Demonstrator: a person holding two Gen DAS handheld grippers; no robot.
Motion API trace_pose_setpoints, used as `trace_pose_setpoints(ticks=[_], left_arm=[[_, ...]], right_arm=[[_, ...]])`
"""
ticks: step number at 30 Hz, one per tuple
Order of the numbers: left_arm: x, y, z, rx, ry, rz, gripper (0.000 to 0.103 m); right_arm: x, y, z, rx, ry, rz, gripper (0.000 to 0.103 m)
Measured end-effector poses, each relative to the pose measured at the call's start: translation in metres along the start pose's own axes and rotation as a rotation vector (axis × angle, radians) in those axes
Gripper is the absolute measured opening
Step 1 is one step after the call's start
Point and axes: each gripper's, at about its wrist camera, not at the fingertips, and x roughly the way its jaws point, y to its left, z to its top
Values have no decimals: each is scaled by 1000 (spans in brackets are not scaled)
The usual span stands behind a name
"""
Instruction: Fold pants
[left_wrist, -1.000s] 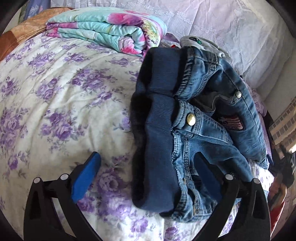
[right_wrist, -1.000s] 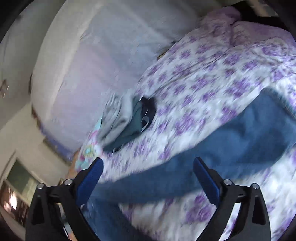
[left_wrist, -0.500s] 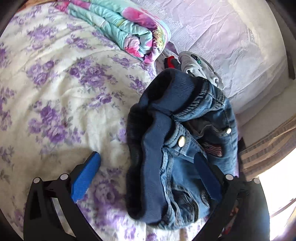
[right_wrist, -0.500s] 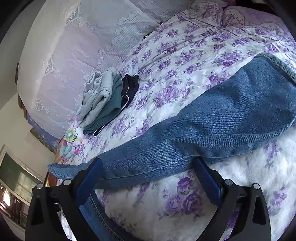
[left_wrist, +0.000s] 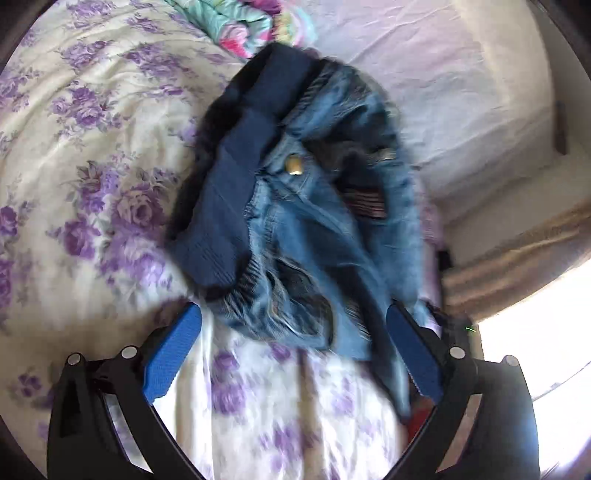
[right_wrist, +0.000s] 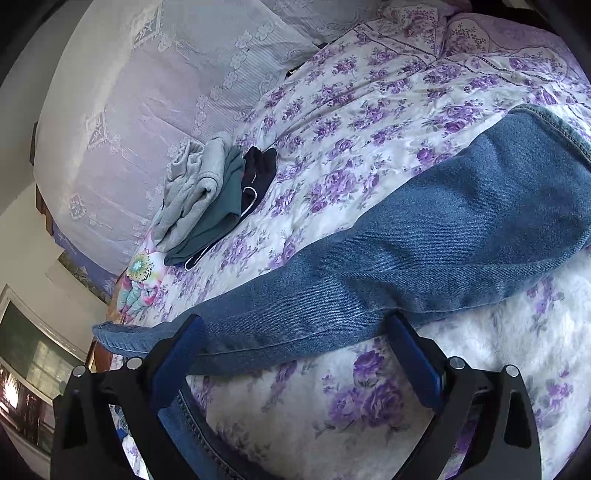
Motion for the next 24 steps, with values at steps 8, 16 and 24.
trace_pose_setpoints(ticks=[8,16,24], left_arm=[[32,-27,4,62,-84,179,89],[6,6,26,-31,-118,67,20],[-72,11,35,32,-254,100,20]], right_arm=[[1,0,0,3,-3,4,99],[-8,-2,-1,16,-44,44,99],[-23,19,3,30,-86,99,99]])
